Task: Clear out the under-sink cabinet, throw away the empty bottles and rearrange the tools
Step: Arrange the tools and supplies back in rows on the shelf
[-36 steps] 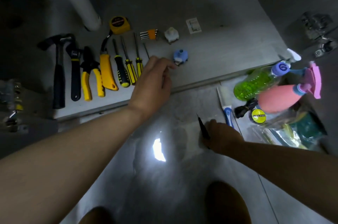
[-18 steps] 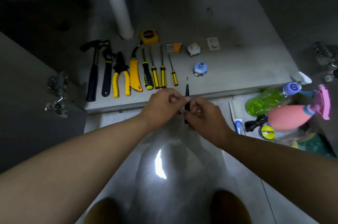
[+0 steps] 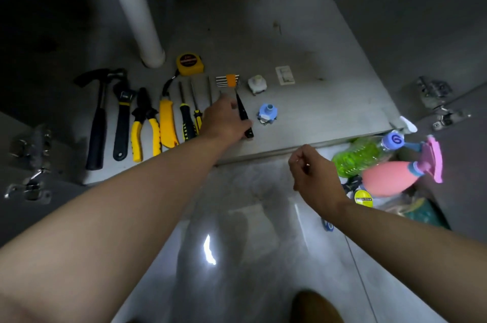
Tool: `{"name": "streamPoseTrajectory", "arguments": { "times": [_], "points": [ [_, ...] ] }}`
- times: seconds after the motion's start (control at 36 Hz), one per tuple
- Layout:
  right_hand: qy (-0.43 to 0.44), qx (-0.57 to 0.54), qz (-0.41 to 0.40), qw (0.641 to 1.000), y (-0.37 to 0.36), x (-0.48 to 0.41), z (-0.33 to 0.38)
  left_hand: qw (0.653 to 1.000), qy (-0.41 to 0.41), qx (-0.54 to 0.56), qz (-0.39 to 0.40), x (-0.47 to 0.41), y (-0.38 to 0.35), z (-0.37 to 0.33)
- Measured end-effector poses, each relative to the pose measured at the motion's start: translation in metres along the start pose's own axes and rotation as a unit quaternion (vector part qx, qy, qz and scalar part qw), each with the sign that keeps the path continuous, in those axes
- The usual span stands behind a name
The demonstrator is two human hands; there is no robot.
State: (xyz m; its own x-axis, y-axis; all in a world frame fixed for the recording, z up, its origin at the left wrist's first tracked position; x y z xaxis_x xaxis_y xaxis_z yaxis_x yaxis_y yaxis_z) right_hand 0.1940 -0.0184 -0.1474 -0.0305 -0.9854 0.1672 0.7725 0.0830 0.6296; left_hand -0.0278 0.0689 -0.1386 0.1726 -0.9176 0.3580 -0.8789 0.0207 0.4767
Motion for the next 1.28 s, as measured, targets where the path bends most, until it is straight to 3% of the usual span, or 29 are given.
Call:
{"name": "streamPoseTrajectory", "arguments": {
  "times": [0.14, 0.33, 0.58, 0.75, 0.94, 1.14, 1.28],
  "points": [
    [-0.017, 0.033, -0.006, 0.999, 0.01, -0.003, -0.022, 0.991, -0.078, -0.101, -0.048, -0.002, 0.001, -0.013],
    [-0.051, 0.104, 0.061, 0.991, 0.017, 0.013, -0.055, 0.967, -0.137, -0.206, -0.06, 0.003, -0.001, -0.025],
    [-0.063, 0.319, 0.177, 0.929, 0.019, 0.055, -0.118, 0.936, -0.216, -0.262, -0.091, 0.045, -0.002, -0.039],
    [-0.038, 0.347, 0.237, 0.907, 0.016, 0.063, -0.129, 0.9, -0.299, -0.318, 0.013, 0.088, -0.017, -0.051],
    [-0.007, 0.374, 0.234, 0.897, -0.002, 0.057, -0.122, 0.89, -0.286, -0.322, 0.149, 0.112, -0.044, -0.052],
    [0.013, 0.289, 0.319, 0.903, -0.002, 0.06, -0.105, 0.869, -0.252, -0.366, 0.219, 0.103, -0.049, -0.061],
    [-0.019, 0.075, 0.324, 0.943, 0.04, 0.051, -0.069, 0.845, -0.201, -0.444, 0.22, 0.097, -0.023, -0.087]
  ]
}}
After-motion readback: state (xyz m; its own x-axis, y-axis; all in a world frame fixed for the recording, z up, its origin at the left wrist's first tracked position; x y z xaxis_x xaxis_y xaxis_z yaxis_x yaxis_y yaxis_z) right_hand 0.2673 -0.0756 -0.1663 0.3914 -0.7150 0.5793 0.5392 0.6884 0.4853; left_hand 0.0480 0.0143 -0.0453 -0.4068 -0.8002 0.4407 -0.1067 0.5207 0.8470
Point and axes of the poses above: each hand's wrist, its own x-axis away from the middle knuckle, its own y-axis out of the back of the hand, z = x × y, the point moved 6 cm from there along -x, towards the middle knuckle
